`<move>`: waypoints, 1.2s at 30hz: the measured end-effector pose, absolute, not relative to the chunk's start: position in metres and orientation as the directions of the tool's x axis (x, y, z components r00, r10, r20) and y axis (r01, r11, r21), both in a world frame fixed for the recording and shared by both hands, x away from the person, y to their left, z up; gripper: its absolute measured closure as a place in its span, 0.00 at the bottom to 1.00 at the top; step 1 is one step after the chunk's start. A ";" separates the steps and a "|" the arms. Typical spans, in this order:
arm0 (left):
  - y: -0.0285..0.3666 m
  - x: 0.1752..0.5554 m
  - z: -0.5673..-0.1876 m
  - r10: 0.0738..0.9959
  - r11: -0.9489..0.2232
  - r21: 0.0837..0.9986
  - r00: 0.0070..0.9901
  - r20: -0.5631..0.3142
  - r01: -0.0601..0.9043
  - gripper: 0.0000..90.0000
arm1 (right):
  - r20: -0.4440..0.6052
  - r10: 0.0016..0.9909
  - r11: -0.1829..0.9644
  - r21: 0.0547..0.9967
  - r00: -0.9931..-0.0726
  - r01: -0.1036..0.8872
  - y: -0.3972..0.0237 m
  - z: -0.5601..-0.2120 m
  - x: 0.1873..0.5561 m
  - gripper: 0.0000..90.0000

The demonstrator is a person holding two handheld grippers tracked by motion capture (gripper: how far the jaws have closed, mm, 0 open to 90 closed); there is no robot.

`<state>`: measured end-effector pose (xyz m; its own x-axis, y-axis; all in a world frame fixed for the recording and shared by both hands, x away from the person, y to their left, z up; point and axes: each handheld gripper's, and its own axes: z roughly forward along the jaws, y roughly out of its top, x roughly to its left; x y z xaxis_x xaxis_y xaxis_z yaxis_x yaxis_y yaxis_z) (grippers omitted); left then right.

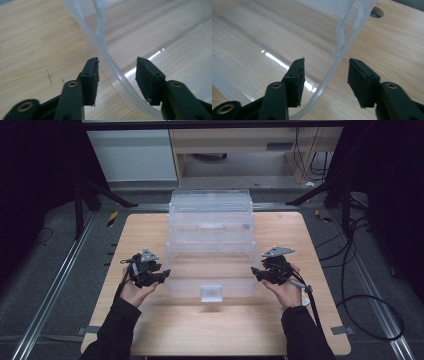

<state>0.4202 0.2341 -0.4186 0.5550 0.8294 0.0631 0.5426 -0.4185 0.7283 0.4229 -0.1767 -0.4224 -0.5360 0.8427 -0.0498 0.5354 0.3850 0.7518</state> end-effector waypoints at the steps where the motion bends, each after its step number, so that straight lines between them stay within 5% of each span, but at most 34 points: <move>1: 0.235 0.420 -0.417 0.830 -0.418 0.731 0.554 0.067 0.539 0.56 | -0.056 0.843 0.385 0.757 -0.535 0.528 -0.178 -0.421 0.422 0.50; 12: 0.258 0.418 -0.396 0.823 -0.359 0.811 0.567 0.041 0.462 0.46 | -0.015 0.877 0.283 0.824 -0.480 0.492 -0.210 -0.402 0.412 0.30; 36: 0.232 0.434 -0.356 0.659 -0.473 0.816 0.748 0.077 0.333 0.46 | -0.036 0.896 0.298 0.789 -0.443 0.538 -0.264 -0.426 0.396 0.24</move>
